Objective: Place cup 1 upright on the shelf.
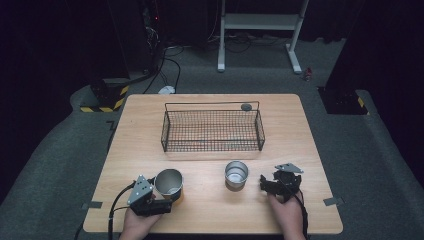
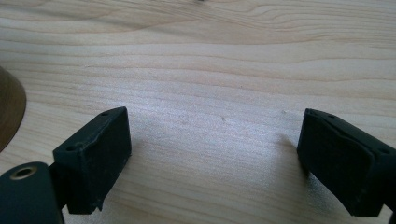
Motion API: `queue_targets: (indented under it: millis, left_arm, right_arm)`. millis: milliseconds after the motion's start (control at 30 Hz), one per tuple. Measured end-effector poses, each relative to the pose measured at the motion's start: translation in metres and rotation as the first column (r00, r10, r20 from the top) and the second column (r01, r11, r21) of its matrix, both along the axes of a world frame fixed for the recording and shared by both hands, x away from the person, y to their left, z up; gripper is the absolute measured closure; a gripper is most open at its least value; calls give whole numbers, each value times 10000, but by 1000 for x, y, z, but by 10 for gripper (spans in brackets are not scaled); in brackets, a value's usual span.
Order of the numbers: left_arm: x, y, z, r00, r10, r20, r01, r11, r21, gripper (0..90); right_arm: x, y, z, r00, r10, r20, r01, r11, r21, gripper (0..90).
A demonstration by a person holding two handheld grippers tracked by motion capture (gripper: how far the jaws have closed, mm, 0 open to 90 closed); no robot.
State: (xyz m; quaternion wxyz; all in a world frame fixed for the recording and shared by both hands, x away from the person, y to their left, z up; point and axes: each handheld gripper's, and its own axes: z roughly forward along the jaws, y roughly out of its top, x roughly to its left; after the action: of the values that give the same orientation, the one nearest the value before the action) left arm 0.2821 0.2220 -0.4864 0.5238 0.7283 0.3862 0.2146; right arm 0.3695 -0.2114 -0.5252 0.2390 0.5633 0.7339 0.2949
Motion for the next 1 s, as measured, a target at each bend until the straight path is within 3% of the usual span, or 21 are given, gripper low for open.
queue_targets:
  millis: [400,1000]
  left_arm:
    - [11,0,0,9998,183,-7,-183,9996,-219,138]
    - [29,-1,14,9983,542,202,-545,9984,133,138]
  right_arm:
    - [0,0,0,10000,-6,-7,6,10000,18,99]
    - [0,0,0,10000,81,-6,-81,10000,28,100]
